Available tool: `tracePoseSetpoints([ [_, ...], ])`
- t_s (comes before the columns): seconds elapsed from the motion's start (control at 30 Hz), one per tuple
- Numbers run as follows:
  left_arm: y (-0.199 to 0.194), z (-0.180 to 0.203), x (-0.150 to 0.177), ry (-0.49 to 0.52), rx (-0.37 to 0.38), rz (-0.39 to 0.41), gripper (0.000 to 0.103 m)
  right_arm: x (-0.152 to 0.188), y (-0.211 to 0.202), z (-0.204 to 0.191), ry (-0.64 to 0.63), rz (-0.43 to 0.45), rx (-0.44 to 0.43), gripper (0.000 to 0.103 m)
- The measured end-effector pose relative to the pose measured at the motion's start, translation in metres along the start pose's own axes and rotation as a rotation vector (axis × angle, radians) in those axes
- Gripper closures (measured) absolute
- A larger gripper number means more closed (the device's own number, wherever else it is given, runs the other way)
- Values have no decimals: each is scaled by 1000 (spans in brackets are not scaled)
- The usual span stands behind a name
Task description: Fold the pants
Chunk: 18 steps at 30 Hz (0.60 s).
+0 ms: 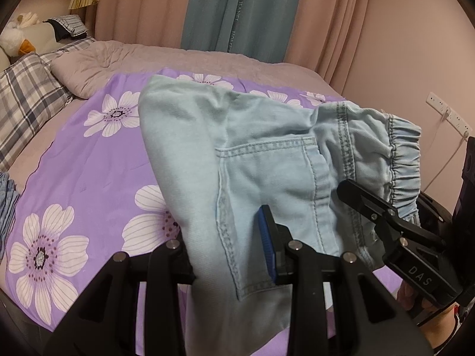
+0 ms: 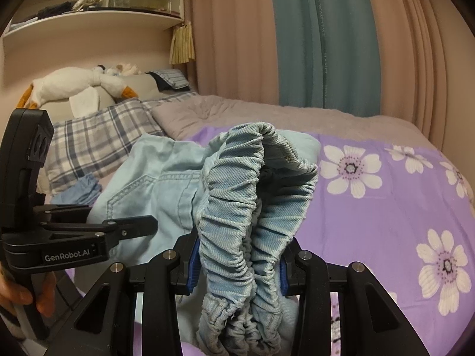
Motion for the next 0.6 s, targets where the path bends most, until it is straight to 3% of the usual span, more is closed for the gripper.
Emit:
tracePoseSetpoints([
  [0.6,60,-11,-30,3,-16,-30,72,-14,56,17,18,-33,23,62],
])
Point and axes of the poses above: each gripper's, at about its wrist camera, not at the fingertips, and y roughly the way its jaws point, z to its right, x to its underside, the point moved 3 cm from there along y, roughly the way its jaws point, and after that the axes turned 3 degrees about z, right-handed, at the moved point
